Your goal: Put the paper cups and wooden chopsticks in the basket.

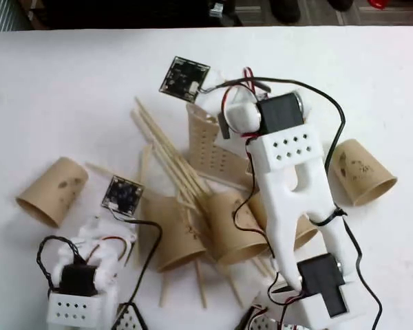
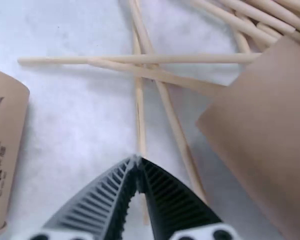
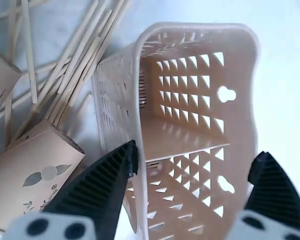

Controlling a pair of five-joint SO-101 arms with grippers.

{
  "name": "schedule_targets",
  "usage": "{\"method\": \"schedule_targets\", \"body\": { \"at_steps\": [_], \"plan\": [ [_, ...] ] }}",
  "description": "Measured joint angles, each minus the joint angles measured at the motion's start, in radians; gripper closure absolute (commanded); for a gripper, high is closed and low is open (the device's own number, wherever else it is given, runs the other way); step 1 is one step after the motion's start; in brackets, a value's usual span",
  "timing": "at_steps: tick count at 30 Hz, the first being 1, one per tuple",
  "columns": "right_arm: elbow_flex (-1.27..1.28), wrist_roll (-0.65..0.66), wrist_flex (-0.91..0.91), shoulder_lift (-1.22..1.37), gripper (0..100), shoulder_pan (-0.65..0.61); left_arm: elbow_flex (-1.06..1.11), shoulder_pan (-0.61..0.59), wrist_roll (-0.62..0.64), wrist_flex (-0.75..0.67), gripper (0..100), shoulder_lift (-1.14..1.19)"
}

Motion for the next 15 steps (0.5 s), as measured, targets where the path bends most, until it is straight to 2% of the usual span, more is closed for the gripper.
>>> {"method": "schedule_targets", "body": {
  "at_steps": [10, 15],
  "plan": [
    [-0.005, 0.0, 0.094, -0.034, 64.3, 0.003, 0.0, 0.0, 0.0, 0.0, 97, 0.0],
    [-0.005, -0.089, 0.101, -0.173, 64.3, 0.069, 0.0, 0.0, 0.0, 0.0, 97, 0.0]
  ]
}}
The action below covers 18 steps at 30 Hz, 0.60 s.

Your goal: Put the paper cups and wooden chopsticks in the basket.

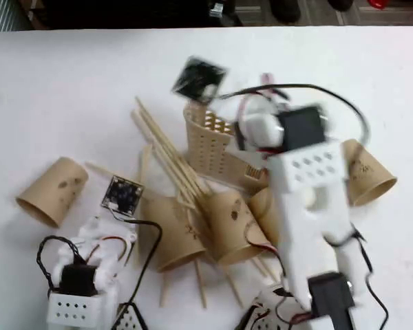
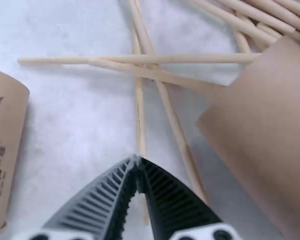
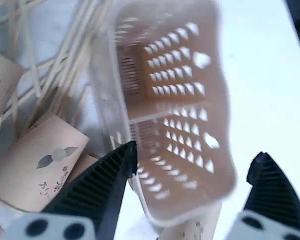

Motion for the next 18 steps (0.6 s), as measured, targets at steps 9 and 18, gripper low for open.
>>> {"method": "schedule_targets", "body": {
  "at_steps": [9, 18],
  "plan": [
    [-0.002, -0.098, 0.008, -0.173, 64.3, 0.371, 0.0, 0.0, 0.0, 0.0, 97, 0.0],
    [0.255, 0.14, -0.11, -0.175, 64.3, 0.778, 0.0, 0.0, 0.0, 0.0, 97, 0.0]
  ]
}}
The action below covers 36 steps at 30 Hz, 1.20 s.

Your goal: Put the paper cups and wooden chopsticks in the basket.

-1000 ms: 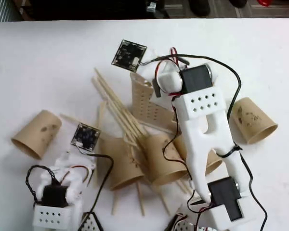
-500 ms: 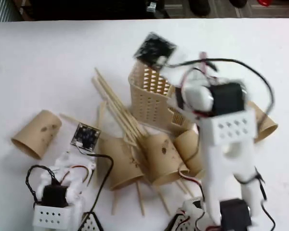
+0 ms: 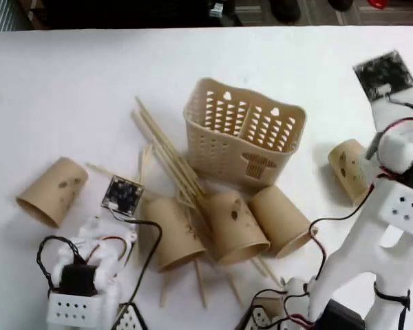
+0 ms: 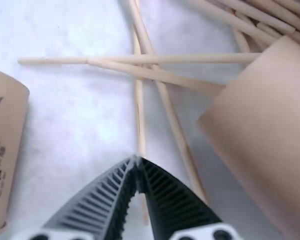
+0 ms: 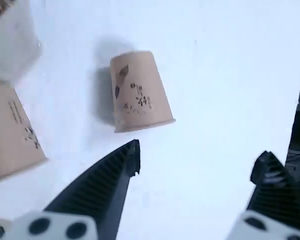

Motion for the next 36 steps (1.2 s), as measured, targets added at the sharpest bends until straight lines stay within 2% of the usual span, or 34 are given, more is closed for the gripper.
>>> {"method": "schedule_targets", "body": {
  "at_steps": [7, 14, 19, 26, 36],
  "plan": [
    [0.364, 0.483, -0.285, 0.0, 64.3, 0.095, 0.0, 0.0, 0.0, 0.0, 97, 0.0],
    [0.655, 0.772, -0.657, 0.0, 64.3, 0.13, 0.0, 0.0, 0.0, 0.0, 97, 0.0],
    [0.786, 0.85, -0.818, 0.0, 64.3, 0.132, 0.0, 0.0, 0.0, 0.0, 97, 0.0],
    [0.919, 0.875, -0.988, 0.0, 65.8, 0.132, 0.0, 0.0, 0.0, 0.0, 97, 0.0],
    [1.043, 0.875, -1.201, -0.003, 96.7, 0.1, 0.0, 0.0, 0.0, 0.0, 97, 0.0]
  ]
}}
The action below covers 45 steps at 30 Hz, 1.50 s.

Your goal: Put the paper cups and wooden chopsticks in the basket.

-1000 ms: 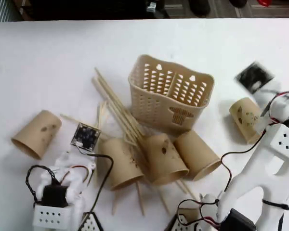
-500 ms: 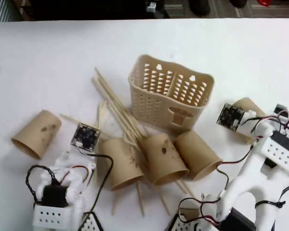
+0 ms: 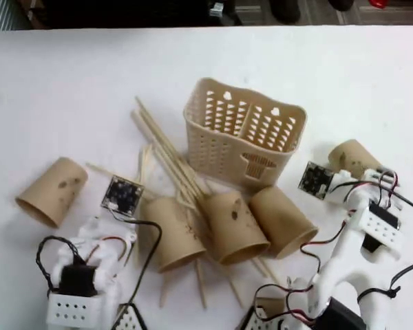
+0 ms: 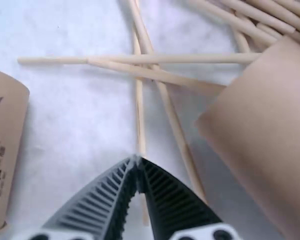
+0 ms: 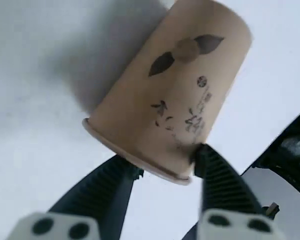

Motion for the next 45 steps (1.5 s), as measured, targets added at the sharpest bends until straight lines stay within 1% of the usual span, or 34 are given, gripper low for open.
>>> {"method": "schedule_targets", "body": {
  "at_steps": [1, 5, 9, 15, 18, 21, 25, 31, 33, 34, 36, 37, 39, 42, 45],
  "plan": [
    [0.0, 0.0, -0.006, -0.002, 98.4, 0.0, 0.0, 0.0, 0.0, 0.0, 97, 0.0],
    [-0.015, 0.0, -0.014, -0.012, 98.0, 0.005, 0.0, 0.0, 0.0, 0.0, 97, 0.0],
    [-0.034, -0.011, -0.014, -0.002, 98.0, 0.041, 0.0, 0.0, 0.0, 0.0, 97, 0.0],
    [-0.086, -0.181, -0.006, 0.002, 98.1, 0.081, 0.0, 0.0, 0.0, 0.0, 97, 0.0],
    [-0.12, -0.241, 0.002, 0.003, 98.1, 0.104, -0.032, 0.0, 0.0, 0.003, 97, 0.003],
    [-0.146, -0.262, 0.071, -0.005, 98.1, 0.115, -0.083, 0.0, 0.0, 0.037, 97, -0.002],
    [-0.146, -0.269, 0.199, -0.092, 98.1, 0.115, -0.15, 0.0, 0.0, 0.046, 97, -0.002],
    [-0.146, -0.354, 0.388, -0.279, 98.1, 0.118, -0.265, 0.0, 0.0, -0.006, 97, 0.0],
    [-0.146, -0.376, 0.443, -0.327, 98.1, 0.118, -0.333, 0.0, 0.0, -0.009, 95, 0.0],
    [-0.146, -0.382, 0.47, -0.347, 98.1, 0.118, -0.373, 0.0, 0.0, -0.009, 92, -0.002],
    [-0.135, -0.385, 0.493, -0.382, 98.1, 0.12, -0.45, 0.0, -0.031, -0.008, 83, -0.008],
    [-0.123, -0.387, 0.497, -0.393, 98.1, 0.121, -0.489, 0.0, -0.066, 0.003, 81, -0.009],
    [-0.095, -0.388, 0.497, -0.404, 98.1, 0.123, -0.562, -0.002, -0.147, 0.051, 81, -0.009],
    [-0.074, -0.388, 0.497, -0.408, 98.1, 0.121, -0.655, 0.0, -0.204, 0.152, 81, -0.009],
    [-0.069, -0.388, 0.497, -0.411, 98.1, 0.123, -0.726, 0.0, -0.272, 0.219, 82, -0.011]
  ]
}}
